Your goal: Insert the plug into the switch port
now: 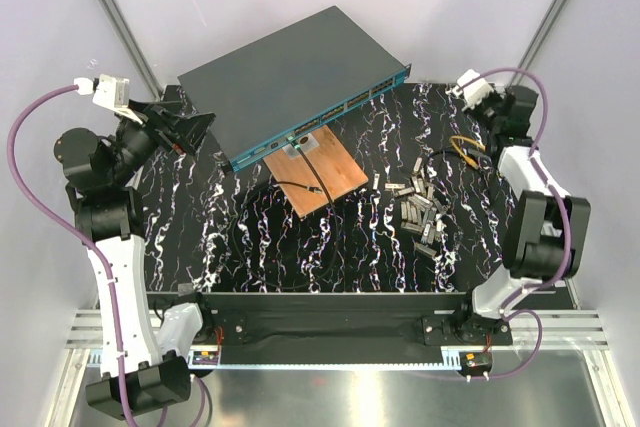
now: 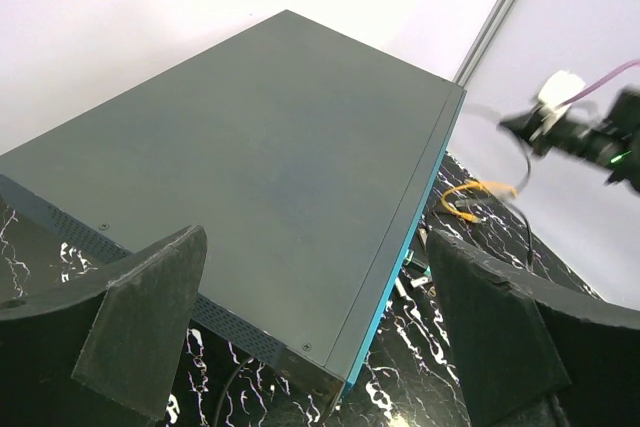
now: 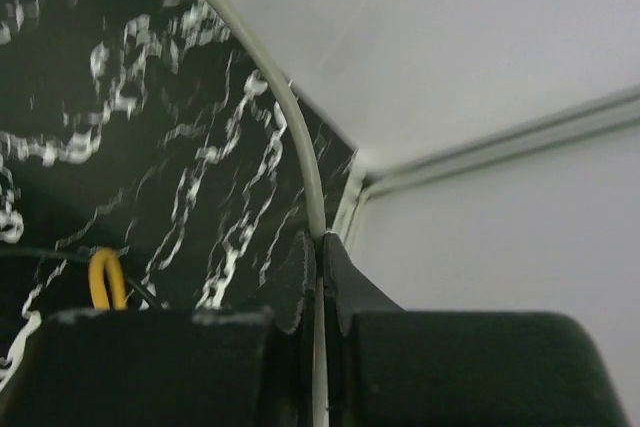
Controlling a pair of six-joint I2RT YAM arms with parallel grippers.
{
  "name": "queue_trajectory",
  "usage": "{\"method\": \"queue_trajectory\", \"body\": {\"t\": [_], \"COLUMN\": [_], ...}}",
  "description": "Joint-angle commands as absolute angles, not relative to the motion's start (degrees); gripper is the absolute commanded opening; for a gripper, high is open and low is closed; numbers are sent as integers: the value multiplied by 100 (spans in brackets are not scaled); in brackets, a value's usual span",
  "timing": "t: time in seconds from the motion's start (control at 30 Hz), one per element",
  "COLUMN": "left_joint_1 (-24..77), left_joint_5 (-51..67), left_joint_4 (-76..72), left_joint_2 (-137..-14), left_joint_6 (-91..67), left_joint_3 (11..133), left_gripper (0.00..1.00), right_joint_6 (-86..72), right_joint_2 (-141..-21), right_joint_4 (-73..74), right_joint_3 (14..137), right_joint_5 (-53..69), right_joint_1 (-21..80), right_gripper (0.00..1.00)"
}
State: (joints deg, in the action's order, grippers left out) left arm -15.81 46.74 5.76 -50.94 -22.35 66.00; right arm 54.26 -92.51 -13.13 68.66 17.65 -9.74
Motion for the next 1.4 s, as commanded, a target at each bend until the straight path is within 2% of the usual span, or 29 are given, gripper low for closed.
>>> {"method": "queue_trajectory", "body": {"t": [0.0,0.23,0.4,0.7,0.87,1.07,1.17,1.37], "left_joint_1": [-1547,-1486,-1459,-1091,-90,1185,1783,2742], "left_joint_5": [4605,4597,4886,6152,6074,5741,5408,4017], "left_joint_4": [255,88,9,-273,474,413,422,861], "left_joint_2": [-4957,-5018,-5123,-5335,-5335,-5563,-5835,-6450], "left_joint_6": [-2118,-2206,-2075,-1451,-98,431,396,-375], "left_joint_3": [6724,6688,6881,7418,7699,7805,7936,8366], "left_gripper": [98,97,97,96,96,96,94,88], "right_joint_6": [5433,4756,3765,2524,1513,389,621,1896], "right_joint_2": [-9343,-9167,-8677,-7042,-6601,-6320,-5987,-5206], "right_joint_4": [-1863,-1557,-459,1704,2732,3111,3199,2840], "right_joint_3": [6776,8322,9219,9176,9114,8605,8315,7657], "right_joint_5": [1248,1046,1738,4401,5676,6705,6277,3984], "right_joint_1": [-1107,-1222,-1222,-1213,-1169,-1055,-722,403], "right_gripper": [0,0,0,0,0,0,0,0]}}
